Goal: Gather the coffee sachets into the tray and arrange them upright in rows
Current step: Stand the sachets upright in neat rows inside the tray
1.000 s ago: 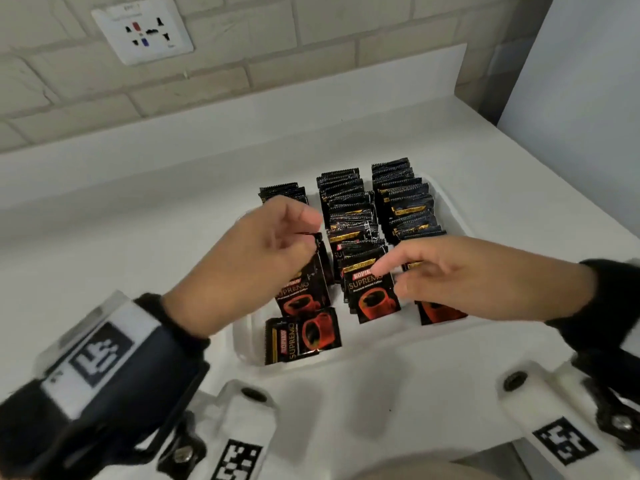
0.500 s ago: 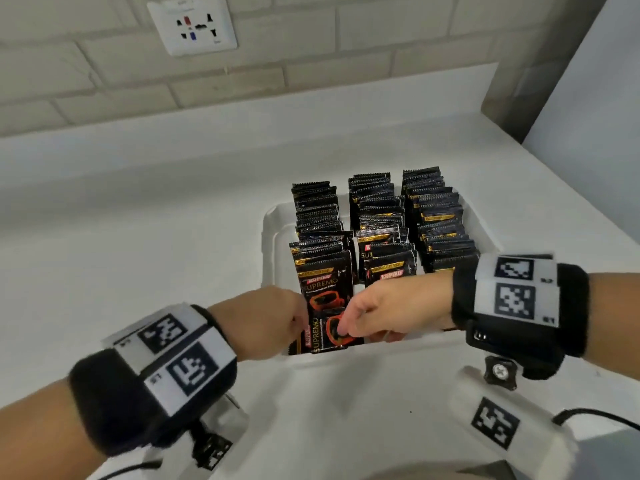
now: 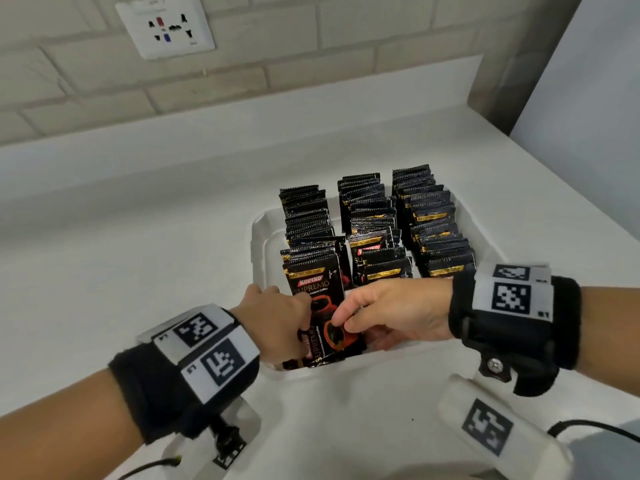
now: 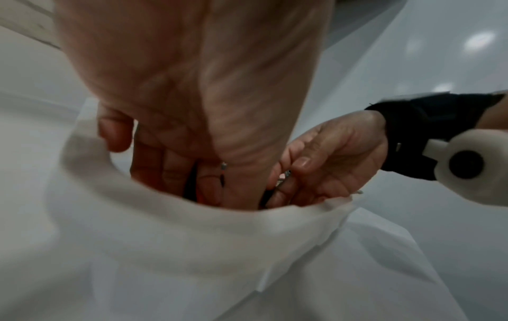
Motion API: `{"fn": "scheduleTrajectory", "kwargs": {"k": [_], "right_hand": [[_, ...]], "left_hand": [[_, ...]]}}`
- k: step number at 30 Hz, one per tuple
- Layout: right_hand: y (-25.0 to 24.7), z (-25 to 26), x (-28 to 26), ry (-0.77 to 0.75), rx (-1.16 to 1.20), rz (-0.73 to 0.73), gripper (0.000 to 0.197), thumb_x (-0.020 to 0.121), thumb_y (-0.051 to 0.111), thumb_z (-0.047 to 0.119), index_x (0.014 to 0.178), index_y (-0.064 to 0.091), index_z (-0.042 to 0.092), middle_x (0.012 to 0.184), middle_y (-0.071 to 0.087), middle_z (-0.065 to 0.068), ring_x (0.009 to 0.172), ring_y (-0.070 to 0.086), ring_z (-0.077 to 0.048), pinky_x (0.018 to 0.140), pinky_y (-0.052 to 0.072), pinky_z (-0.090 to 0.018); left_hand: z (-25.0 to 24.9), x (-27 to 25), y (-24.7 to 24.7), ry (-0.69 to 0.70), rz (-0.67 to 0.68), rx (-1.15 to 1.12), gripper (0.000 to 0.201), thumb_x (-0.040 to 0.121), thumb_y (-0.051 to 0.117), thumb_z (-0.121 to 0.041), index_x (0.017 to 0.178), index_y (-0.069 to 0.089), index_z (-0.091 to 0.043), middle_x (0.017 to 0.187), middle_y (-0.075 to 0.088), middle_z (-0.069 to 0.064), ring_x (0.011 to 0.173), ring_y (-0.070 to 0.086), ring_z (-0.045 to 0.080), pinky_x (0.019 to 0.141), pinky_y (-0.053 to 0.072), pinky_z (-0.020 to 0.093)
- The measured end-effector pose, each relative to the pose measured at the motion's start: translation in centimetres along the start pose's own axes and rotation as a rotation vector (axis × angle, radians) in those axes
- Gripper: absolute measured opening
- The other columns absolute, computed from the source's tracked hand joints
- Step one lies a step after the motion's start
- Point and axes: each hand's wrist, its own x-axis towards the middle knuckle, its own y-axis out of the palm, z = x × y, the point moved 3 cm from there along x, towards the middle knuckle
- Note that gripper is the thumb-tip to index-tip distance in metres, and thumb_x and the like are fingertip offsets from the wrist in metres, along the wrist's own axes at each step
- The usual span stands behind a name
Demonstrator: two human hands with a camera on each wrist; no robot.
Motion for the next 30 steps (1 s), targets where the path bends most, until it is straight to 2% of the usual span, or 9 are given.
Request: {"fn": "scheduleTrajectory", "kwargs": {"k": [3, 5, 9, 12, 15, 19, 22, 26, 30], "right_hand": [[0.0, -0.1, 0.0, -0.004, 0.015, 0.004, 0.017, 0.093, 0.051, 0.011, 0.091, 0.061, 0.024, 0.095, 0.065, 0.002, 0.078, 0.06, -0.008, 0.076, 0.049, -0.021], [0.0, -0.2, 0.1, -0.007, 0.008, 0.007, 0.017, 0.092, 0.052, 0.012, 0.091, 0.061, 0.025, 0.1, 0.066, 0.0, 0.086, 0.06, -0.011, 0.085, 0.047, -0.026], [0.1, -0.2, 0.2, -0.01, 0.017, 0.009, 0.016, 0.092, 0.052, 0.011, 0.09, 0.061, 0.025, 0.09, 0.063, 0.004, 0.074, 0.058, -0.006, 0.072, 0.046, -0.019], [0.0, -0.2, 0.1, -0.017, -0.022, -0.003, 0.016, 0.093, 0.052, 0.012, 0.091, 0.061, 0.025, 0.084, 0.062, 0.006, 0.062, 0.055, -0.002, 0.065, 0.044, -0.017], [-0.3, 0.0, -0.4, -0.041, -0.088, 0.005, 0.018, 0.094, 0.048, 0.011, 0.104, 0.06, 0.02, 0.077, 0.057, 0.006, 0.059, 0.05, -0.003, 0.064, 0.045, -0.017], [-2.7, 1.5, -2.8, -0.162, -0.262, -0.032, 0.019, 0.096, 0.044, 0.012, 0.099, 0.058, 0.024, 0.098, 0.058, 0.001, 0.095, 0.059, -0.014, 0.087, 0.05, -0.024], [-6.1, 2.6, -5.6, -0.249, -0.192, -0.078, 0.019, 0.095, 0.044, 0.014, 0.094, 0.059, 0.025, 0.106, 0.065, -0.001, 0.1, 0.063, -0.014, 0.085, 0.052, -0.023], [-10.4, 2.5, -8.7, -0.388, 0.039, -0.222, 0.019, 0.076, 0.054, 0.02, 0.093, 0.062, 0.016, 0.1, 0.071, -0.009, 0.087, 0.066, -0.02, 0.079, 0.053, -0.026], [-12.5, 0.1, -9.1, -0.388, -0.024, -0.266, 0.034, 0.061, 0.065, 0.023, 0.094, 0.063, 0.015, 0.097, 0.071, -0.009, 0.088, 0.065, -0.022, 0.076, 0.055, -0.026]], "left_hand": [[-0.1, 0.1, 0.1, 0.023, -0.021, -0.035, 0.036, 0.088, 0.053, -0.035, 0.118, 0.041, -0.02, 0.108, 0.054, -0.002, 0.109, 0.044, 0.018, 0.094, 0.03, 0.028], [0.0, 0.1, 0.3, 0.045, -0.023, -0.101, 0.035, 0.088, 0.054, -0.03, 0.117, 0.04, -0.017, 0.112, 0.054, 0.0, 0.097, 0.048, 0.017, 0.079, 0.036, 0.023], [0.3, 0.0, 0.6, 0.058, 0.01, -0.277, 0.028, 0.088, 0.056, -0.023, 0.11, 0.041, -0.014, 0.085, 0.047, -0.008, 0.06, 0.041, 0.001, 0.046, 0.034, 0.01], [0.5, 0.0, 0.8, 0.051, 0.011, -0.311, 0.026, 0.086, 0.058, -0.025, 0.1, 0.037, -0.018, 0.075, 0.043, -0.012, 0.057, 0.042, 0.0, 0.046, 0.034, 0.011], [0.5, 0.3, 1.0, 0.034, 0.028, -0.326, 0.03, 0.085, 0.06, -0.03, 0.103, 0.039, -0.019, 0.082, 0.051, -0.009, 0.06, 0.046, 0.002, 0.053, 0.038, 0.012], [0.6, 0.5, 1.0, 0.035, 0.042, -0.324, 0.036, 0.083, 0.064, -0.03, 0.108, 0.04, -0.018, 0.088, 0.049, -0.009, 0.056, 0.044, 0.001, 0.043, 0.034, 0.009], [0.6, 0.7, 1.1, 0.029, 0.05, -0.344, 0.041, 0.08, 0.069, -0.031, 0.106, 0.039, -0.02, 0.103, 0.047, -0.005, 0.054, 0.044, 0.005, 0.041, 0.034, 0.008], [0.5, 0.9, 1.0, 0.004, 0.06, -0.35, 0.049, 0.078, 0.071, -0.032, 0.113, 0.04, -0.019, 0.095, 0.049, -0.009, 0.055, 0.044, 0.004, 0.041, 0.033, 0.007], [0.5, 0.8, 0.9, -0.019, 0.071, -0.367, 0.047, 0.078, 0.071, -0.032, 0.11, 0.038, -0.024, 0.085, 0.055, -0.01, 0.053, 0.044, 0.002, 0.038, 0.031, 0.007]]}}
